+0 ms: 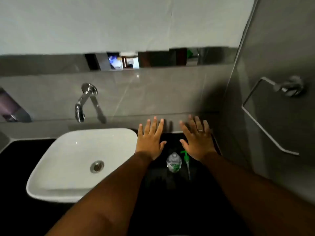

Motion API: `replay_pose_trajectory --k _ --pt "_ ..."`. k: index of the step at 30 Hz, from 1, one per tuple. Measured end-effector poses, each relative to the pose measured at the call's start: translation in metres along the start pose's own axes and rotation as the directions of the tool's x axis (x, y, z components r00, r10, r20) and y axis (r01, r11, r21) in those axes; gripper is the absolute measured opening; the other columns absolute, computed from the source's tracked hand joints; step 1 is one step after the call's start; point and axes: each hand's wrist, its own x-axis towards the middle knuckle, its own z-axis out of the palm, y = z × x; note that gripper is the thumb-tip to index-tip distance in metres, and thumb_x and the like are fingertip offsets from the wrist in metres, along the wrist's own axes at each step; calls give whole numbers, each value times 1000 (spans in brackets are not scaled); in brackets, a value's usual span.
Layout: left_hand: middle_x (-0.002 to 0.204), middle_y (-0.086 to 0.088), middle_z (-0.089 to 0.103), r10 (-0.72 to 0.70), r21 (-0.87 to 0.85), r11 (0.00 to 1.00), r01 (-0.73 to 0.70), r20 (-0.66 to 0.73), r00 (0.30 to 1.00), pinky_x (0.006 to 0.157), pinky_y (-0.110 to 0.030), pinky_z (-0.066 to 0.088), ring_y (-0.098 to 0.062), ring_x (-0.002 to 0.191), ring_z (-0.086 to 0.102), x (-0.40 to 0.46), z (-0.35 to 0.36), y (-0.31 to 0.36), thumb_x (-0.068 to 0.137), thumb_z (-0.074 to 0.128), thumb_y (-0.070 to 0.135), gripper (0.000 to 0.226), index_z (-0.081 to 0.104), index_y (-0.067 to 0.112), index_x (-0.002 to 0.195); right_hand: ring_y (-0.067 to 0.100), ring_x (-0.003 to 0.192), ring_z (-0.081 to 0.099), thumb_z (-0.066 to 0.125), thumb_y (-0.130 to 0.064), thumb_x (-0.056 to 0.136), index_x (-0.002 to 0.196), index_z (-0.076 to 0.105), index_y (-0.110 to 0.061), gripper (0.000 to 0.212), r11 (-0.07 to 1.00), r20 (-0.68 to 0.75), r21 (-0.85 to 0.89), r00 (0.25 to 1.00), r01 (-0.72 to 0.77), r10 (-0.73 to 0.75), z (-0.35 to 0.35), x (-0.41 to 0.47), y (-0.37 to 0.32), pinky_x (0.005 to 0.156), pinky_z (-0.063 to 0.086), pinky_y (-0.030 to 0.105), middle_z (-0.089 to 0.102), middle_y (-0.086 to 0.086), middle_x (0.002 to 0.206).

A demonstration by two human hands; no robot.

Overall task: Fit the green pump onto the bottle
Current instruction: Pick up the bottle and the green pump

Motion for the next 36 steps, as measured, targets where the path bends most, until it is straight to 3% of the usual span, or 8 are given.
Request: replay_pose_trajectory --k 3,6,9,12,20,28,32,36 --pt "164 -9 -8 -37 -36 998 47 233 972 117 -53 0 -33 150 -3 -27 44 1 89 54 50 100 -19 23 152 42 147 17 44 -56 89 154 14 -26 77 998 258 6 964 -70 67 37 -28 -1 116 17 59 17 20 162" --pt "165 -7 1 -31 -119 990 81 371 928 117 -54 4 -32 150 2 -47 87 2 83 63 52 107 -12 24 153 40 136 37 44 -55 90 147 35 -23 66 977 418 4 888 -212 191 69 -51 1 107 31 51 34 19 154" --pt "164 -5 9 -33 -279 948 155 398 917 115 -57 9 -34 149 8 -45 113 8 76 68 59 112 -5 26 154 38 114 54 44 -54 90 122 59 -18 50 897 533 56 773 -438 344 85 -50 6 93 41 45 58 16 127" --pt "164 -3 12 -25 -459 859 228 407 913 115 -58 7 -34 148 6 -34 133 16 72 61 72 110 1 32 155 37 111 58 48 -52 90 111 61 -16 44 796 646 158 671 -584 364 103 -42 10 93 45 43 63 14 119" --pt "158 1 31 -67 -705 575 415 465 883 118 -55 9 -24 149 10 -13 160 27 67 58 83 66 46 52 124 36 104 63 62 -55 82 113 61 -20 47 708 680 237 634 -666 369 140 -13 5 87 53 46 67 13 113" --pt "154 0 35 -12 -617 630 472 599 800 114 -58 -3 -27 148 8 0 160 13 67 55 84 84 53 32 134 25 85 66 69 -39 83 97 68 -20 24 637 701 301 618 -709 357 162 5 12 75 56 37 72 6 95" --pt "151 1 38 -19 -644 589 487 592 806 114 -55 -3 -25 147 13 0 158 15 74 62 73 70 56 31 131 19 80 66 72 -26 84 93 69 -16 13 304 722 495 580 -814 377 150 30 20 71 55 33 72 8 94" --pt "151 1 39 -21 -652 566 505 600 799 114 -55 -4 -24 147 15 -1 153 19 74 61 70 72 57 26 130 3 69 63 73 -19 84 80 67 -26 10 -8 557 778 685 -628 470 102 83 29 59 48 12 71 0 85"
